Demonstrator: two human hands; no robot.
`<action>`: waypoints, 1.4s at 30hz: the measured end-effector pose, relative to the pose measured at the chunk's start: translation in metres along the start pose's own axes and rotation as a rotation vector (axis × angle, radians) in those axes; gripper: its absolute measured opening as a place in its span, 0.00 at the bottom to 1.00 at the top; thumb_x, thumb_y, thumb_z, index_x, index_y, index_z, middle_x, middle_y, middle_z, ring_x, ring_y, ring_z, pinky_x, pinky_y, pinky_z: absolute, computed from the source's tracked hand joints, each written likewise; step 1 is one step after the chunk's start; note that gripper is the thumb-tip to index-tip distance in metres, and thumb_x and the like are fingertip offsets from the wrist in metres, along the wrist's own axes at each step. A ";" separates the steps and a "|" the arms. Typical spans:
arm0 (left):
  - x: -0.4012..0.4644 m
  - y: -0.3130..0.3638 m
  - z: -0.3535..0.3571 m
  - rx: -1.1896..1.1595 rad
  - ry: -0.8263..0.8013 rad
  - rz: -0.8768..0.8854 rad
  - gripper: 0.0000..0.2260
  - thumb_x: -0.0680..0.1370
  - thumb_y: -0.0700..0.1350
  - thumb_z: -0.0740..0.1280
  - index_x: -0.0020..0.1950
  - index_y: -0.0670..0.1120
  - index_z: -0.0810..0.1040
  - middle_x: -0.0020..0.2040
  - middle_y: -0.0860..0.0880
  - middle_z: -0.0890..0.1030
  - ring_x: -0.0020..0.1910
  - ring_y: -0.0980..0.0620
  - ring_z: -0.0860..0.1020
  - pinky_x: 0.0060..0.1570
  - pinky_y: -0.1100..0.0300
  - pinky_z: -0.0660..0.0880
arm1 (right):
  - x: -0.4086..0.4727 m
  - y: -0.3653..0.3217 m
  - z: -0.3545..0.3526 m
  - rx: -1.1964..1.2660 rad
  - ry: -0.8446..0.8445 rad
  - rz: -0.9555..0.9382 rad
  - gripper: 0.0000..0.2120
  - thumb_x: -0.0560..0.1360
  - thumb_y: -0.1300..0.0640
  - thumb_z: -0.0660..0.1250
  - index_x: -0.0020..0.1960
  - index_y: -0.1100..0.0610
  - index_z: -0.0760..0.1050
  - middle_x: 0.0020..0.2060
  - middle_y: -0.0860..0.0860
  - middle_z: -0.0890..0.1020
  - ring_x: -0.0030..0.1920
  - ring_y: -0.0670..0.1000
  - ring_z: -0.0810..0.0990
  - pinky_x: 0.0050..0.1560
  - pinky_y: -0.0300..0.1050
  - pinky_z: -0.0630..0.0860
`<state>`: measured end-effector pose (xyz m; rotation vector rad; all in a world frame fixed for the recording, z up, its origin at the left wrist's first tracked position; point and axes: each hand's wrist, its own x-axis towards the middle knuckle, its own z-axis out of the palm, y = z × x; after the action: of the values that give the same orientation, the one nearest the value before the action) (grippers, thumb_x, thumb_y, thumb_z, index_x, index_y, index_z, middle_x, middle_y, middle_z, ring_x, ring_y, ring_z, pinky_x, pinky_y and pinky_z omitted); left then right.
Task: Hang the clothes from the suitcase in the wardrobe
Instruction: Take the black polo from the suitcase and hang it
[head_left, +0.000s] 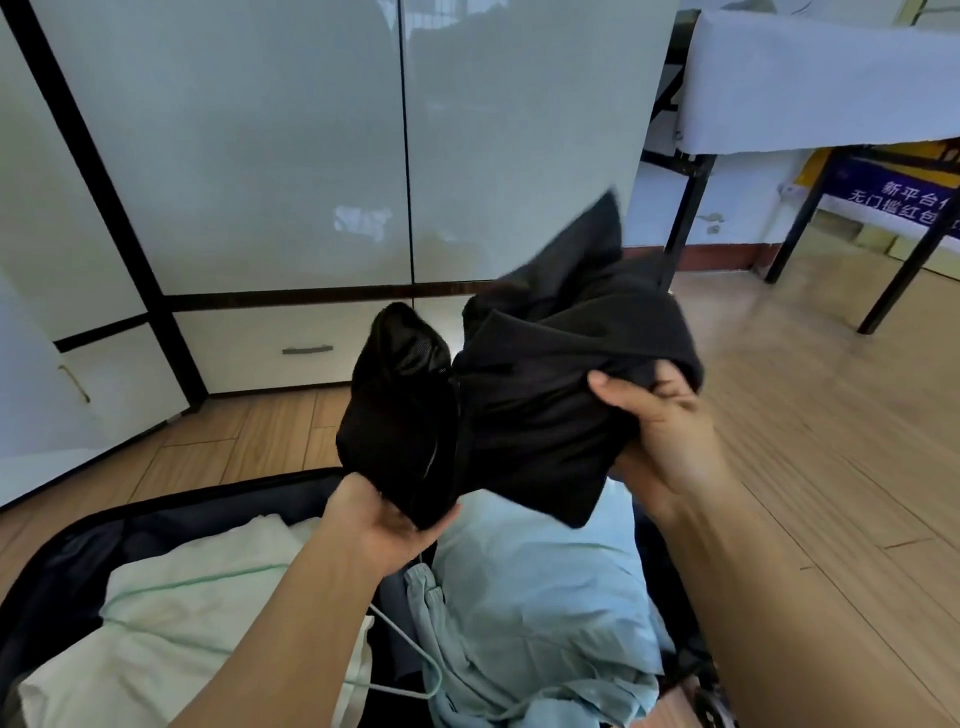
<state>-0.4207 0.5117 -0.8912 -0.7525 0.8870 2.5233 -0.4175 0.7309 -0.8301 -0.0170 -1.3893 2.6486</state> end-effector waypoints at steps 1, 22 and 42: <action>0.001 -0.004 -0.002 0.033 0.035 -0.038 0.13 0.81 0.45 0.57 0.57 0.42 0.78 0.51 0.42 0.82 0.47 0.42 0.81 0.51 0.44 0.78 | 0.004 -0.002 -0.008 -0.042 0.045 -0.006 0.12 0.67 0.70 0.69 0.47 0.58 0.80 0.50 0.58 0.84 0.51 0.56 0.83 0.53 0.50 0.79; 0.018 -0.048 0.010 0.480 -0.012 0.115 0.11 0.73 0.41 0.73 0.55 0.45 0.78 0.50 0.45 0.85 0.49 0.46 0.82 0.48 0.52 0.78 | -0.015 0.036 -0.046 -0.169 -0.104 0.314 0.10 0.66 0.65 0.67 0.47 0.62 0.80 0.44 0.57 0.83 0.48 0.55 0.80 0.52 0.48 0.75; 0.011 0.013 0.007 -0.042 -0.057 0.358 0.17 0.79 0.46 0.64 0.68 0.47 0.71 0.62 0.45 0.79 0.58 0.44 0.78 0.49 0.41 0.75 | -0.024 0.072 -0.101 -1.561 0.201 0.613 0.33 0.61 0.51 0.77 0.61 0.60 0.67 0.49 0.57 0.79 0.46 0.55 0.79 0.39 0.46 0.76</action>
<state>-0.4385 0.5083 -0.8866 -0.5715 1.0300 2.8649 -0.3947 0.7694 -0.9481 -0.9074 -3.1723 0.9989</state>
